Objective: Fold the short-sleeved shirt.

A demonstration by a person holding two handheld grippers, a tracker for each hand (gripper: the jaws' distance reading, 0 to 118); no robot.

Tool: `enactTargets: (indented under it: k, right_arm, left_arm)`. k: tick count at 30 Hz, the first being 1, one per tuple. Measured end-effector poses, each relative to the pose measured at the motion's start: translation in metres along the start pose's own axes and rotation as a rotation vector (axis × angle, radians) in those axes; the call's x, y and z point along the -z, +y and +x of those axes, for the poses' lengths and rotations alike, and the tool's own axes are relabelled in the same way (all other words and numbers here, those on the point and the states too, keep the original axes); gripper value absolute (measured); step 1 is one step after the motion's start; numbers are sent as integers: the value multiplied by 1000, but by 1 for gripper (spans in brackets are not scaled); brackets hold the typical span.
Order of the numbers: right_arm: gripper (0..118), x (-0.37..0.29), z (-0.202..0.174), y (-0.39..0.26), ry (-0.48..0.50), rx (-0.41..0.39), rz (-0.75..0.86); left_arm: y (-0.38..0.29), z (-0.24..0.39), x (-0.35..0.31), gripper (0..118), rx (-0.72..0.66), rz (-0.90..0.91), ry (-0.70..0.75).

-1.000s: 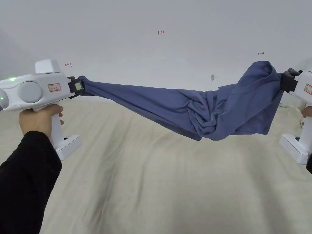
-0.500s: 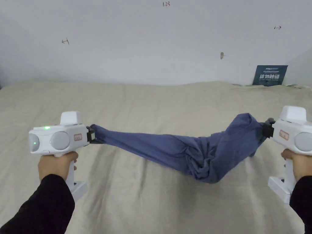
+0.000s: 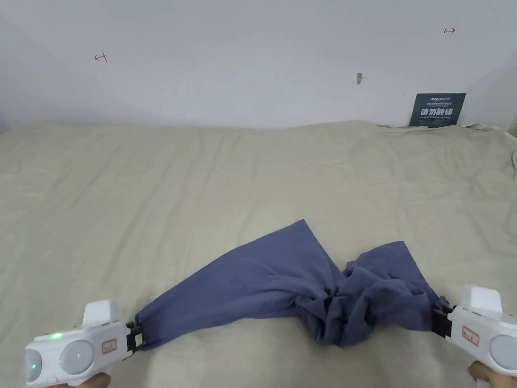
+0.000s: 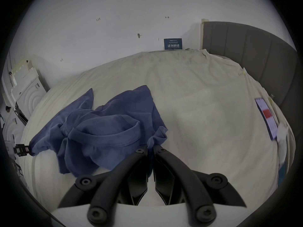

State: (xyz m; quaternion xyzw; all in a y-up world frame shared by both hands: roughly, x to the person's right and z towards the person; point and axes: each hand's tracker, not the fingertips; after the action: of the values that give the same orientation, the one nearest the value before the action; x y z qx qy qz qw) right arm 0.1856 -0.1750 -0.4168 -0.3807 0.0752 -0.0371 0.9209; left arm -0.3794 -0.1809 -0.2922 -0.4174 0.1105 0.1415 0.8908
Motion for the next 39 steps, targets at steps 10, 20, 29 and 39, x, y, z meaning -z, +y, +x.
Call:
enactTargets:
  k: [10,20,29,39]
  right_arm:
    - [2,-92,21,-66,39,15,21]
    - [2,-113,39,-137,47,105,-113]
    - [5,-106,20,-140,15,99,-169]
    - [101,-175,23,-93,9,103,29]
  left_arm:
    - [-81,-33,-85,2,-55,-22,-19]
    - [-139,-42,-98,2,-94,-110,16]
    - [-141,-35,-90,11,-106,-121,53]
    - [-113,-7,-141,112,-51,51,24]
